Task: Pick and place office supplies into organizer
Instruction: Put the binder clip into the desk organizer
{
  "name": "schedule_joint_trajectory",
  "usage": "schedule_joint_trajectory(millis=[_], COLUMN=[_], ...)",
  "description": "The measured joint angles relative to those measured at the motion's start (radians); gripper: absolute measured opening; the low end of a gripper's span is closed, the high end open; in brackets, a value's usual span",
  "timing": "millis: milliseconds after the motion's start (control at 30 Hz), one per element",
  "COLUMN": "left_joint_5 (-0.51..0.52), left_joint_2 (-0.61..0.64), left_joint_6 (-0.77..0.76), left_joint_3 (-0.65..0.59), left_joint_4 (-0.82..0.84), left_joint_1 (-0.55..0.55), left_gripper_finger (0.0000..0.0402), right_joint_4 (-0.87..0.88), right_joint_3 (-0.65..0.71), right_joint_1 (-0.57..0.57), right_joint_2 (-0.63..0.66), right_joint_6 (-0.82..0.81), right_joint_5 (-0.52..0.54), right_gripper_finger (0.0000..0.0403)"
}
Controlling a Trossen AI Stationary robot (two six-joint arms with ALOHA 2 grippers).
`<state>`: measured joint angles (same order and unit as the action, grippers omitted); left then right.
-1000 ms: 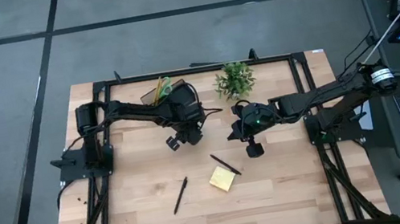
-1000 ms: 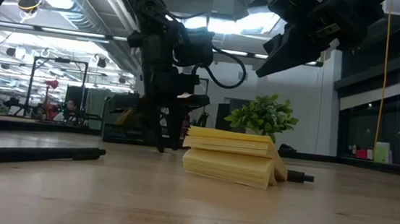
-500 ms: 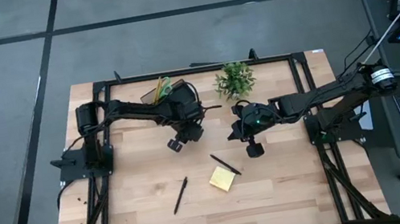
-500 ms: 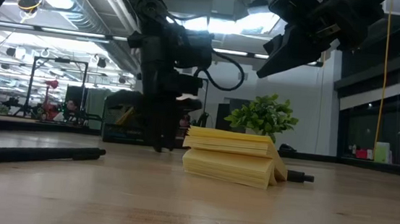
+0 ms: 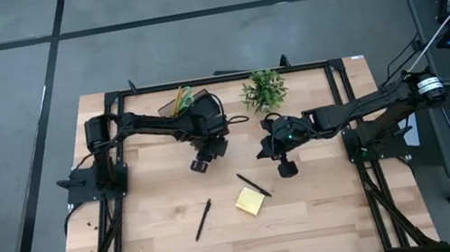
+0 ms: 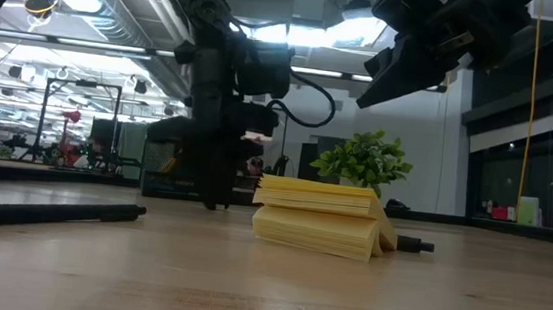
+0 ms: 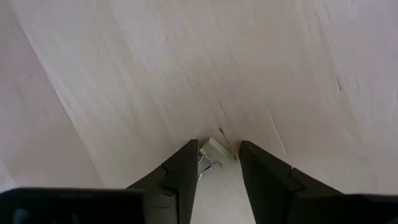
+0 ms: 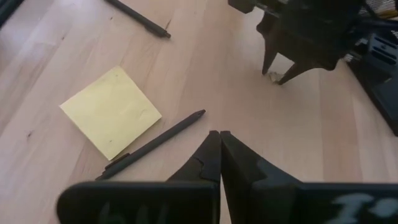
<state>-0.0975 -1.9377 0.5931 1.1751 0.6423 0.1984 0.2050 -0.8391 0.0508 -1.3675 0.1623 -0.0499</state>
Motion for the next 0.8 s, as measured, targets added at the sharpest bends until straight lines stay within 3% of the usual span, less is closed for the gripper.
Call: schedule_joint_trajectory(millis=[200, 533, 800], left_joint_5=[-0.002, -0.003, -0.003], left_joint_2=[0.001, 0.001, 0.008], left_joint_6=[-0.081, -0.359, -0.398], left_joint_3=[0.0, -0.002, -0.005], left_joint_4=[0.034, 0.005, -0.007], left_joint_1=[0.0, 0.0, 0.0], left_gripper_finger=[0.0118, 0.0118, 0.0118], right_joint_4=[0.0, -0.001, -0.006], right_joint_3=[0.0, 0.0, 0.0], right_joint_1=[0.0, 0.0, 0.0], right_joint_2=[0.0, 0.0, 0.0], right_joint_6=[0.0, -0.003, -0.004], right_joint_5=[-0.027, -0.026, -0.026], right_gripper_finger=[0.001, 0.001, 0.001])
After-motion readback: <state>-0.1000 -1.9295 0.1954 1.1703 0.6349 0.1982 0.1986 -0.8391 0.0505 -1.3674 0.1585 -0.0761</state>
